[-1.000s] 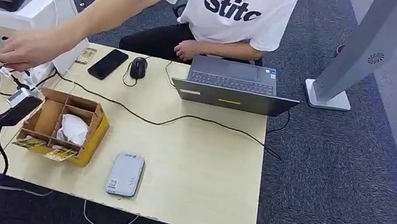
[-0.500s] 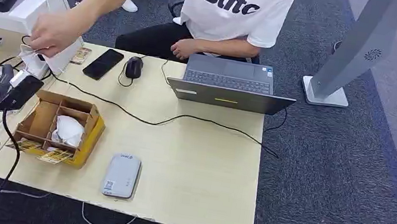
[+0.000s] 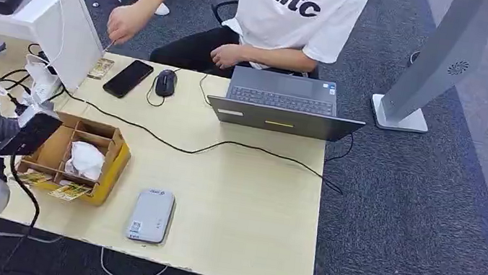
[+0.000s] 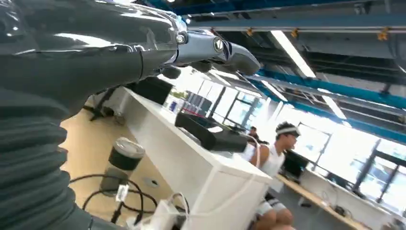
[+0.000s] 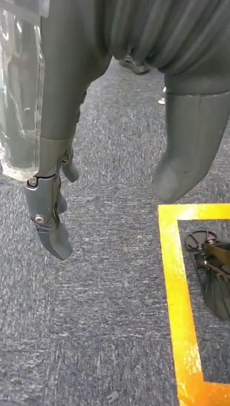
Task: Pass the card to the sensor for recognition and then transmit it.
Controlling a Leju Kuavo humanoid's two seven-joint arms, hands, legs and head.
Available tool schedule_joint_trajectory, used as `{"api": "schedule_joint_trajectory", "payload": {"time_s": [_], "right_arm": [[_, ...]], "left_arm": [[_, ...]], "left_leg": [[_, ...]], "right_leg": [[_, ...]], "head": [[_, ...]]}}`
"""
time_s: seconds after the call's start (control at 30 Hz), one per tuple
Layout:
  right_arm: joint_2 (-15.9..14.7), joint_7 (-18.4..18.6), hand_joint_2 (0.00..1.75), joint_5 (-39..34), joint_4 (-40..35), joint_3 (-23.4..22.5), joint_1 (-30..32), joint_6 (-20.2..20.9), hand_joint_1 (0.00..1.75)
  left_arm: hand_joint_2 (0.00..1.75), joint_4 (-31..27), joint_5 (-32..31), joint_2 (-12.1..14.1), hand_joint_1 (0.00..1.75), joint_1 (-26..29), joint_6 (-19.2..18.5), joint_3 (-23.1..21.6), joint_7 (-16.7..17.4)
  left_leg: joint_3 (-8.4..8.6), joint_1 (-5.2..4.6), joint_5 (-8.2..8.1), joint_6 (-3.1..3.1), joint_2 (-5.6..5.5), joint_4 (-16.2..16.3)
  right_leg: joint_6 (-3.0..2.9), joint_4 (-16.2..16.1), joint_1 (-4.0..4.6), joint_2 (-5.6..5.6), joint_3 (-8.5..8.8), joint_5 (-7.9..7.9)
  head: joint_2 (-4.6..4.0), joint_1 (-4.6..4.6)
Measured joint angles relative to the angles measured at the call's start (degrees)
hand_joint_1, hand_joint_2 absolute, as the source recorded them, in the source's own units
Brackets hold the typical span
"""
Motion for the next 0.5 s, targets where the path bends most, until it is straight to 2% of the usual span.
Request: {"api": "schedule_joint_trajectory", "payload": {"time_s": [0.23, 0.5], "right_arm": [[0.7, 0.3, 1.75, -1.9, 0.4, 0.6, 0.4, -0.4, 0.00], [1.8, -0.1, 1.75, -3.9, 0.8, 0.7, 0.7, -0.6, 0.00]], "left_arm": [[1.75, -16.9, -1.4, -0.4, 0.00, 12.5, -5.0, -4.6, 2.5], [1.75, -27.2, 1.2, 1.5, 0.00, 24.8, -8.3, -6.7, 3.4]], "left_leg": [[-0.01, 0.01, -0.08, 0.08, 0.01, 0.0], [-0.01, 0.03, -0.08, 0.08, -0.03, 0.0]], "right_leg": [[0.04, 0.0, 0.01, -0.02, -0.01, -0.05], [0.03, 0.0, 0.03, -0.13, 0.01, -0.07]], "head": [[0.00, 0.00], [0.00, 0.02]]}}
